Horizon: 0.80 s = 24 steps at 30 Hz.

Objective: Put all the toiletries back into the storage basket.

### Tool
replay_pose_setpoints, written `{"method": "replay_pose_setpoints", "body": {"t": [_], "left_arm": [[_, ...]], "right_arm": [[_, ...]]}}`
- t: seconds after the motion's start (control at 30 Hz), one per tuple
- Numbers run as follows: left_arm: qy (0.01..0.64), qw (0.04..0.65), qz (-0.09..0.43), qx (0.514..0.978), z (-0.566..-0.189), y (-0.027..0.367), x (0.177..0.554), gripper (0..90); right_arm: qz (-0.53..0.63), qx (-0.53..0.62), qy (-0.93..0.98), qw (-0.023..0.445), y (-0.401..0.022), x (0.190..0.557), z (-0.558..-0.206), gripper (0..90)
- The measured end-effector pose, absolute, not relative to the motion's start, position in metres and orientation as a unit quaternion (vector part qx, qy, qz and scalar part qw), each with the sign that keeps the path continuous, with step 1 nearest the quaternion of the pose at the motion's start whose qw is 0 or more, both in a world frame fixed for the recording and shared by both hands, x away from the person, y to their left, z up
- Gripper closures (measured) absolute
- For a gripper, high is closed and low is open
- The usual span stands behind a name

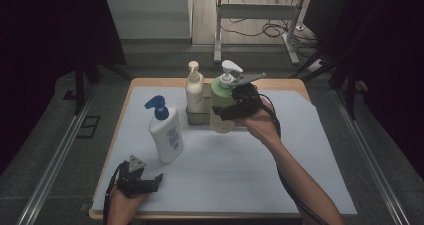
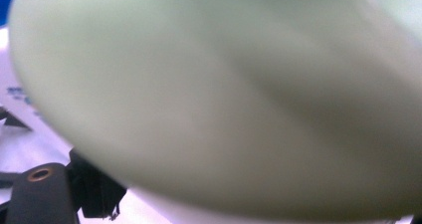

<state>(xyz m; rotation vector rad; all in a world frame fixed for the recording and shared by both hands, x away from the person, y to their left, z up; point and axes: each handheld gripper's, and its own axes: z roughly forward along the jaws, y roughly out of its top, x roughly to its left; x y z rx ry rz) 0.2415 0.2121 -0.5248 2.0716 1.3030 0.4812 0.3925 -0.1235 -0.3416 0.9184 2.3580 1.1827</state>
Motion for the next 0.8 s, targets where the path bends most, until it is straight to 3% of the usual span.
{"method": "replay_pose_setpoints", "body": {"t": [0.8], "left_arm": [[0.496,0.319,0.183,0.787,-0.525,0.212,0.241,10.7]], "right_arm": [[0.414,0.367,0.807,0.207,-0.110,0.432,-0.338,12.7]]}}
